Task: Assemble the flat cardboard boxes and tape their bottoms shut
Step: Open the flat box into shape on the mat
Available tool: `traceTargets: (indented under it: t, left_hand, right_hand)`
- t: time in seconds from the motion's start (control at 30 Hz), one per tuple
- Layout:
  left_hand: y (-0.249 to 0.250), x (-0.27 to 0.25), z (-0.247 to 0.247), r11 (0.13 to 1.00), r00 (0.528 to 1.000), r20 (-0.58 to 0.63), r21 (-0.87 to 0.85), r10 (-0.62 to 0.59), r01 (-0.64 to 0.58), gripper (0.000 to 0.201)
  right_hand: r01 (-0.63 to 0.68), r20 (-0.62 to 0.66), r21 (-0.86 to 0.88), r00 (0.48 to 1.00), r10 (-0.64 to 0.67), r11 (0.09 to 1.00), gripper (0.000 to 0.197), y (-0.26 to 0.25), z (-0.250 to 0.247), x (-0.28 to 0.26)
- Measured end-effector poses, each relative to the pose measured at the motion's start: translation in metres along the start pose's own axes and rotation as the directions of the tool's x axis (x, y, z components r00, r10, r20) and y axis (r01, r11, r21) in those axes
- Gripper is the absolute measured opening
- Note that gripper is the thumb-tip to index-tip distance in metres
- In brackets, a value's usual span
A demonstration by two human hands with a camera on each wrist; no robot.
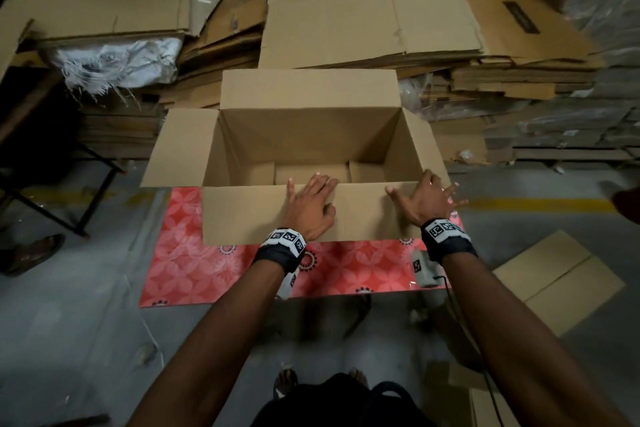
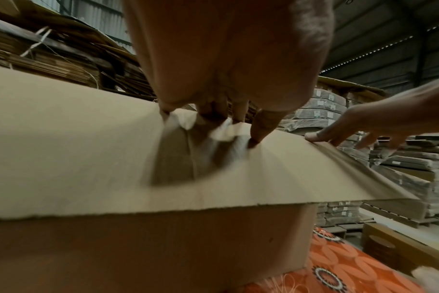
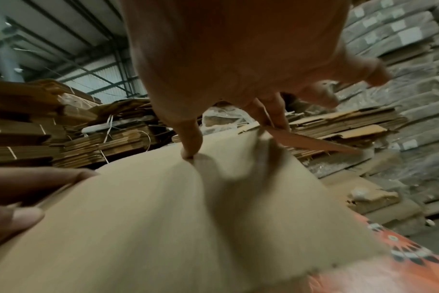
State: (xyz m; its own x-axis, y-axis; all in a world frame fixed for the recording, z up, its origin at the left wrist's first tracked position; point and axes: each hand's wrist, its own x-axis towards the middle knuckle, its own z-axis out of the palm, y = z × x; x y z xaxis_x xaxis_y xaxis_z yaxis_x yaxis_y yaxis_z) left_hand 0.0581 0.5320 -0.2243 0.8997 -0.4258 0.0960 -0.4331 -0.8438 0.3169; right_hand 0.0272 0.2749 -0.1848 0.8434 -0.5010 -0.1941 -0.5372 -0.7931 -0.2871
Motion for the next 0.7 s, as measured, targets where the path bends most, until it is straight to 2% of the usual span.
traceTargets:
  t: [0.4,0.47,0.53,0.6,0.7]
  left_hand:
    - [0.000,0.001,-0.003,1.000,0.999,0.046,0.013,0.007,-0.007,0.064]
    - [-0.001,0.000,-0.006,1.000,0.997,0.082,0.006,0.009,-0.010,0.068]
    - [-0.001,-0.001,-0.012,1.000,0.988,0.152,-0.001,0.024,-0.024,0.076]
    - [-0.002,-0.003,-0.022,0.999,0.968,0.247,0.004,0.040,-0.043,0.087]
    - [-0.007,-0.012,-0.035,0.997,0.935,0.349,0.034,0.058,-0.075,0.113]
  right_hand:
    - [0.072,-0.031,0.089,0.997,-0.069,0.993,0.106,0.012,0.013,0.013]
    - [0.075,0.004,0.053,0.997,-0.075,0.996,0.109,0.011,0.007,0.009]
    - [0.078,0.052,-0.024,0.996,-0.076,0.997,0.120,0.010,0.004,0.000]
    - [0.137,0.100,-0.107,0.987,-0.127,0.985,0.134,0.004,0.008,-0.016]
    - [0.347,0.138,-0.158,0.935,-0.327,0.925,0.143,-0.008,0.019,-0.045]
